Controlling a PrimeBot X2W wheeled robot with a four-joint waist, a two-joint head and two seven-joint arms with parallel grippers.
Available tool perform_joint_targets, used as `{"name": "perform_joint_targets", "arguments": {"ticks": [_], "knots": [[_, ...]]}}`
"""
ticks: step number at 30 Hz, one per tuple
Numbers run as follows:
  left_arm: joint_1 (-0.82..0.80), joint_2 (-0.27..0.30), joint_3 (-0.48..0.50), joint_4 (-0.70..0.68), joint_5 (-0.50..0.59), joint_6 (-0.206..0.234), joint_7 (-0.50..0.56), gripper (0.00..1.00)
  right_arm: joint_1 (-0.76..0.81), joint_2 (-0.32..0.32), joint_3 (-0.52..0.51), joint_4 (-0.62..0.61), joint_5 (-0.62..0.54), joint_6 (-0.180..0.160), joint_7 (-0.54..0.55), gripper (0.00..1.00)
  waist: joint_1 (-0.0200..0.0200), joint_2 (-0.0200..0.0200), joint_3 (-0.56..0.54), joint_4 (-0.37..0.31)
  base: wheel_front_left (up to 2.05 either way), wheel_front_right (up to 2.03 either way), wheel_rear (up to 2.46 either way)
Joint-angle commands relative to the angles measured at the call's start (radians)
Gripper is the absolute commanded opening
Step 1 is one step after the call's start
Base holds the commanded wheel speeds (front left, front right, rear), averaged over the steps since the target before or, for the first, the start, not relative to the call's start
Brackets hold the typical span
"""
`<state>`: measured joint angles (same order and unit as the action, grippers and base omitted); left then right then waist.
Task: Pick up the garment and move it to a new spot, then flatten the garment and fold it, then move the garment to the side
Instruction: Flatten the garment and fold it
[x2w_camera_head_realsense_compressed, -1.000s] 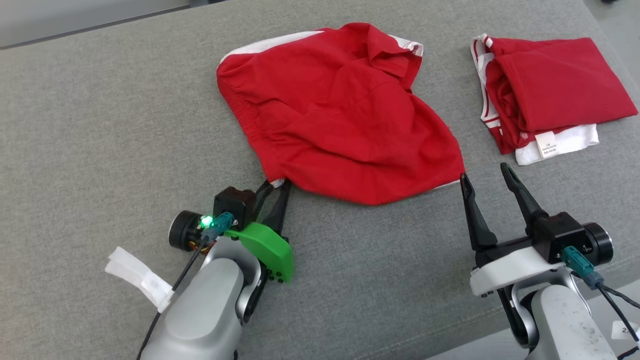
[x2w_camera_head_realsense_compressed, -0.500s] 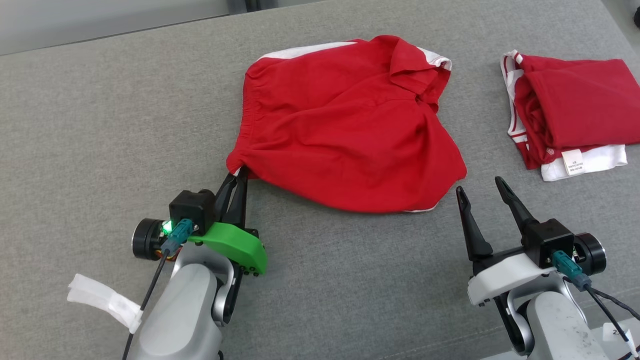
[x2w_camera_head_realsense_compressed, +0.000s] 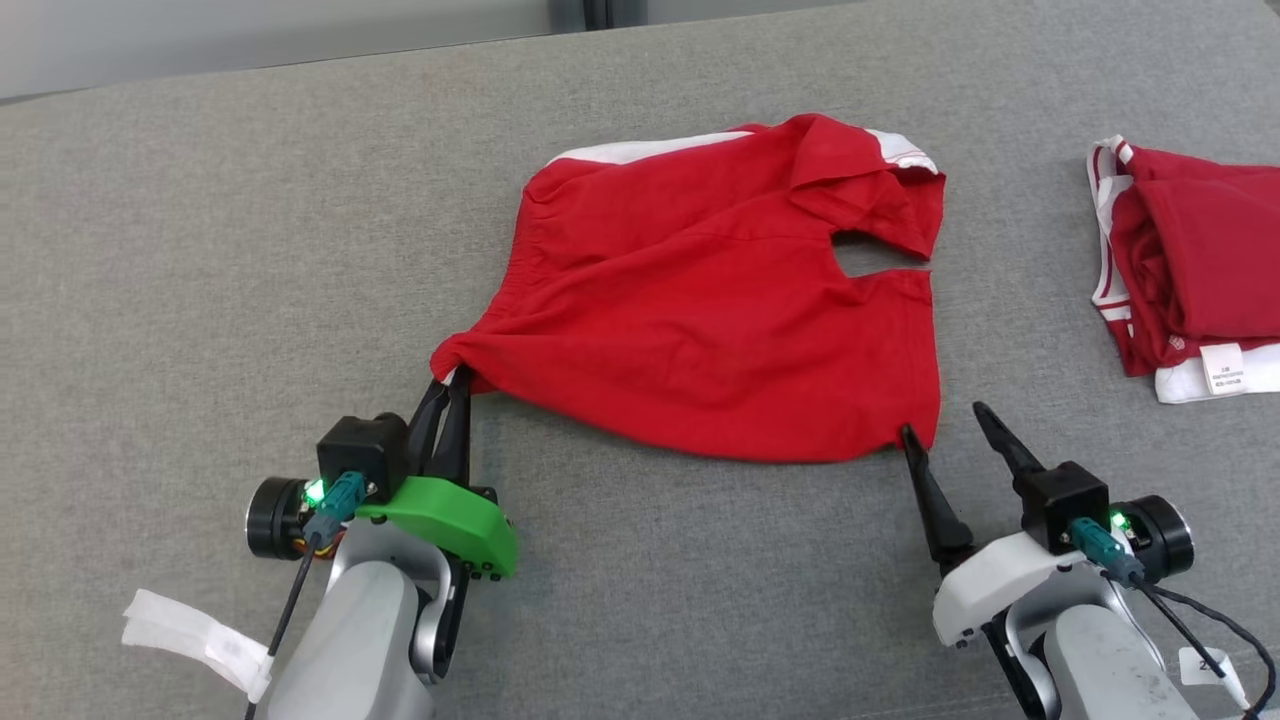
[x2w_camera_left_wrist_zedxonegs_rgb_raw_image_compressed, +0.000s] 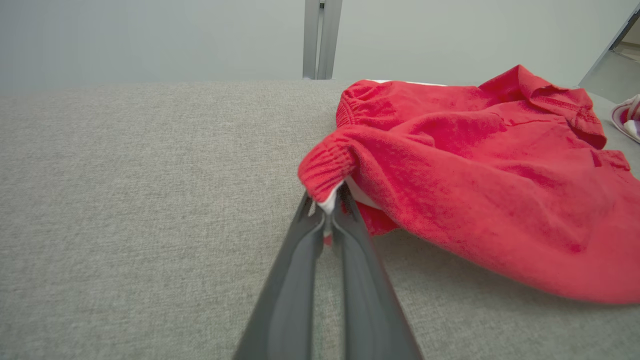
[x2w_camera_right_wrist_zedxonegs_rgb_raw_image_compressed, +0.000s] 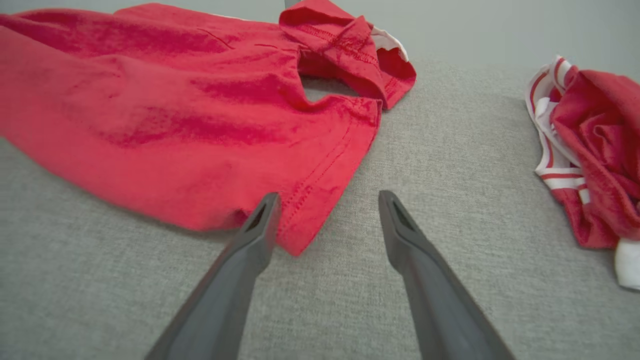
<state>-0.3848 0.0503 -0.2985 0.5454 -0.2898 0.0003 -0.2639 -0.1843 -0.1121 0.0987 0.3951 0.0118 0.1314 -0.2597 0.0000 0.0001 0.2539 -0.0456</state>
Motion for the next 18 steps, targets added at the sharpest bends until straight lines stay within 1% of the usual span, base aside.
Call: {"name": "perform_joint_targets", "arguments": {"ticks": [1,3,6,10,13,18], "knots": [[0.012,0.002,0.001,-0.006,0.001,0.000,0.000,0.00,-0.001,-0.016,0.015,0.010,-0.002,-0.002,0.003,1.00,0.0000,-0.0001,-0.002,0.008,0.00,0.00,0.00],[0.012,0.002,-0.008,-0.011,-0.013,0.004,0.000,0.00,0.013,-0.045,0.039,0.023,-0.004,-0.001,0.009,1.00,0.0000,-0.0001,-0.003,0.009,0.00,0.00,0.00],[0.010,0.002,-0.015,-0.014,-0.023,0.009,0.000,0.00,0.017,-0.070,0.080,0.027,0.005,-0.001,0.019,1.00,0.0000,-0.0001,-0.005,0.007,0.00,0.00,0.00],[0.006,0.002,-0.029,-0.018,-0.034,0.009,0.000,0.00,0.003,-0.117,0.148,0.034,0.007,-0.001,0.034,1.00,0.0000,-0.0001,-0.008,0.005,0.00,0.00,0.00],[0.004,0.002,-0.038,-0.017,-0.037,0.009,0.000,0.00,-0.019,-0.145,0.176,0.046,0.006,-0.002,0.037,1.00,0.0000,-0.0001,-0.008,0.007,0.00,0.00,0.00],[-0.005,0.002,-0.055,-0.018,-0.041,0.011,0.000,0.00,-0.075,-0.171,0.222,0.103,-0.017,-0.001,0.030,1.00,0.0000,-0.0001,-0.002,0.018,0.00,0.00,0.00]]}}
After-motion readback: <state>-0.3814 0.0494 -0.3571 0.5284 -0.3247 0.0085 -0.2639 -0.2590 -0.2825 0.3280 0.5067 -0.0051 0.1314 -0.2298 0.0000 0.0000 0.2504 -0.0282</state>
